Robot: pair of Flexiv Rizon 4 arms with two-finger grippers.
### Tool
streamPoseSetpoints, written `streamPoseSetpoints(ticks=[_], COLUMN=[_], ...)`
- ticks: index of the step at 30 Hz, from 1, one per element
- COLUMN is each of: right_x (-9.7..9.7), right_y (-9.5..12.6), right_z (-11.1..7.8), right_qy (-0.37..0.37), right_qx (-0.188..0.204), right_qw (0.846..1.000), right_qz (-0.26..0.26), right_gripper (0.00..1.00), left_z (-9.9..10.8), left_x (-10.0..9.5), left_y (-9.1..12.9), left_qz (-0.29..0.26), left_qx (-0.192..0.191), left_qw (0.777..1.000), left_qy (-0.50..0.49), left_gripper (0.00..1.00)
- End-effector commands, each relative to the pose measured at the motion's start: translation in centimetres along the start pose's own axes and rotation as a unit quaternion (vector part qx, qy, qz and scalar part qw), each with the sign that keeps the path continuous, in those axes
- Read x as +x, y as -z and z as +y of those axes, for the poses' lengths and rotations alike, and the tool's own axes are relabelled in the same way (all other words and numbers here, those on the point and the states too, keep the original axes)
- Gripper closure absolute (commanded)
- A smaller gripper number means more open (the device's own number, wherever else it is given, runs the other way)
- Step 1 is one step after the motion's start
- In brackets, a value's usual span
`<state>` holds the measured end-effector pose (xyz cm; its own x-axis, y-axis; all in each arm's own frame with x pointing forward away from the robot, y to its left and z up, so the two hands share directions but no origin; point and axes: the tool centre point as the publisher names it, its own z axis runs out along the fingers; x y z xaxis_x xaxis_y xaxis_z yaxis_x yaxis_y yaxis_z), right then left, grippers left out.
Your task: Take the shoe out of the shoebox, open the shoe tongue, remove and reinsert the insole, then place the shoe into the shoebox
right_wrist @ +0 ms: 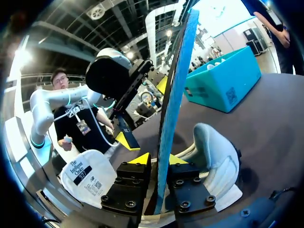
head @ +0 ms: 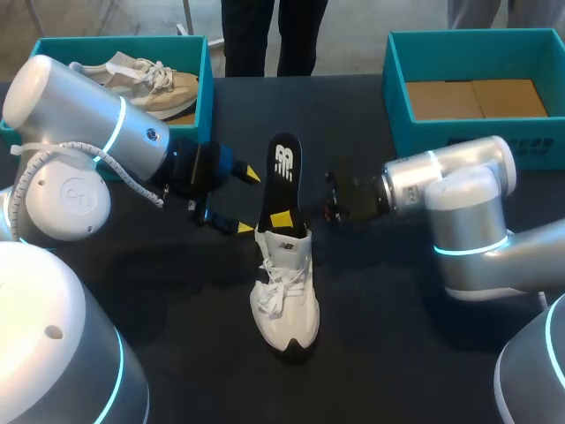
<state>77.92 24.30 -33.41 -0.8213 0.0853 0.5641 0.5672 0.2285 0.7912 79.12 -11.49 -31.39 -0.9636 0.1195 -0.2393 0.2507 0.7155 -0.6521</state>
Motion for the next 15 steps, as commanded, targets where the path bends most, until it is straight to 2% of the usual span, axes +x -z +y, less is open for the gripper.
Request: streamPoseSetpoints(ticks=[1,4,6,7,15], right_x=[-0.5,-0.9,-1.1,-1.2,-1.0], right_y=[0.3,0.5,0.5,0.5,0.0], right_z=[1.0,1.4,1.4,1.3,-0.1], right_qy=[0.002,0.003,-0.001,-0.004,-0.030], right_qx=[0.014,0.019,0.024,0.025,0.036], right_qw=[1.000,1.000,1.000,0.999,0.998], right_qz=[0.005,0.012,0.019,0.022,0.034], right_gripper=[0.82,0.84,0.93,1.00,1.00], left_z=[-0.1,-0.1,-0.1,-0.1,-0.1], left_x=[0.0,0.0,0.0,0.0,0.0], left_y=[0.0,0.0,0.0,0.0,0.0], left_qz=[0.000,0.000,0.000,0.000,0.000], left_qx=[-0.003,-0.003,-0.003,-0.003,-0.003], left_qw=[1.000,1.000,1.000,1.000,1.000], left_qy=[0.000,0.000,0.000,0.000,0.000], left_gripper=[0.00,0.00,0.00,0.00,0.00])
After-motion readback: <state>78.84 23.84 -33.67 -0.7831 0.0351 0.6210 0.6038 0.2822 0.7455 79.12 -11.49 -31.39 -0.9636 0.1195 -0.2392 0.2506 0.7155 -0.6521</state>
